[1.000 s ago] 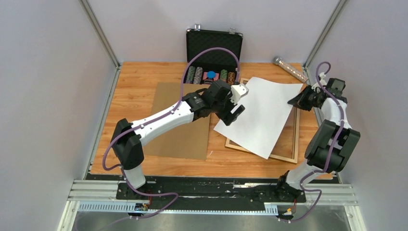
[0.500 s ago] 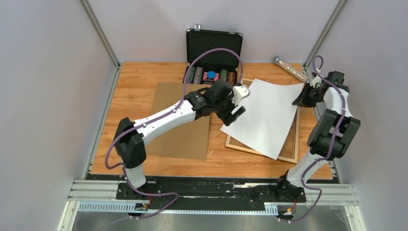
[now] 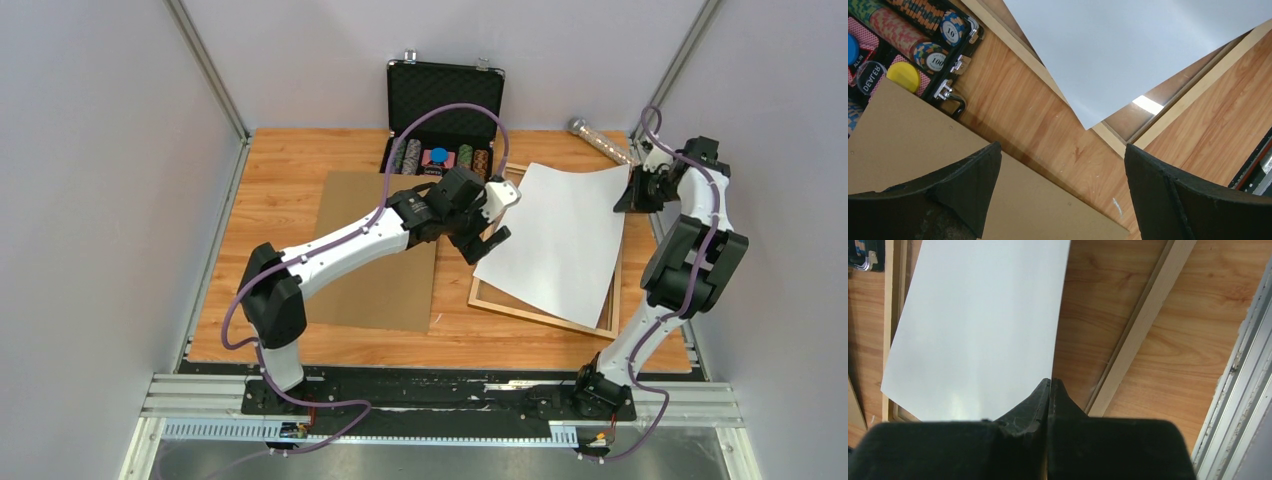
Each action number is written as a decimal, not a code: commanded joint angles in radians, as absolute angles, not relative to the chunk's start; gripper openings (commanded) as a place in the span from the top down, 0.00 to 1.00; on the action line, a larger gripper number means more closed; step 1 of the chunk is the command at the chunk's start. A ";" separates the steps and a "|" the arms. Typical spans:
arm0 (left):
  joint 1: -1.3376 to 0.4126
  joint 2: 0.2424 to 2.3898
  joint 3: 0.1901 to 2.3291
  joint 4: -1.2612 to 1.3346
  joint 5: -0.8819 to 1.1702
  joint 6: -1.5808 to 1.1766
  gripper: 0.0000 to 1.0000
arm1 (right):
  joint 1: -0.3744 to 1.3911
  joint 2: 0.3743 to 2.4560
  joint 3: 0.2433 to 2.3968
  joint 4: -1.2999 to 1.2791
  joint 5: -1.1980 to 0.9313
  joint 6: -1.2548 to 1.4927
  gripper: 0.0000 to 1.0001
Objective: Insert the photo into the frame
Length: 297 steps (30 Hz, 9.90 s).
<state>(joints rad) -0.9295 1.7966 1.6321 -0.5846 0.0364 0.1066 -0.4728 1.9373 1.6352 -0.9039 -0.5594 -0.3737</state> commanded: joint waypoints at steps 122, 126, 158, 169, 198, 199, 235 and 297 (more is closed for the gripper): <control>-0.922 1.860 1.671 -0.562 -0.006 0.124 0.00 | -0.495 2.082 1.654 -0.788 -0.643 -0.399 0.85; -0.922 1.857 1.668 -0.561 -0.007 0.124 0.00 | -0.495 2.094 1.679 -0.789 -0.648 -0.391 0.85; -0.922 1.857 1.660 -0.560 -0.007 0.122 0.00 | -0.460 2.129 1.715 -0.799 -0.575 -0.408 0.60; -0.922 1.842 1.646 -0.555 -0.033 0.128 0.00 | -0.460 2.068 1.735 -0.790 -0.505 -0.388 0.36; -0.783 1.526 1.343 -0.547 -0.090 0.196 0.00 | -0.188 1.538 1.374 -0.639 -0.503 -0.265 0.07; -0.766 1.496 1.317 -0.546 -0.098 0.202 0.00 | -0.152 1.516 1.361 -0.630 -0.484 -0.261 0.07; -0.384 0.946 1.105 -0.717 -0.291 0.202 0.00 | 0.372 1.133 1.134 -0.592 -0.145 -0.289 0.05; 0.244 1.878 1.337 -0.643 0.476 0.270 0.00 | 0.492 2.018 1.463 -0.315 -0.513 0.275 0.11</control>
<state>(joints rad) 0.2325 1.8481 1.2900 -0.6052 0.3325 0.2436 0.4881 2.0083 1.4559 -0.3611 -0.4931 0.2329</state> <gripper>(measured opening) 0.998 0.898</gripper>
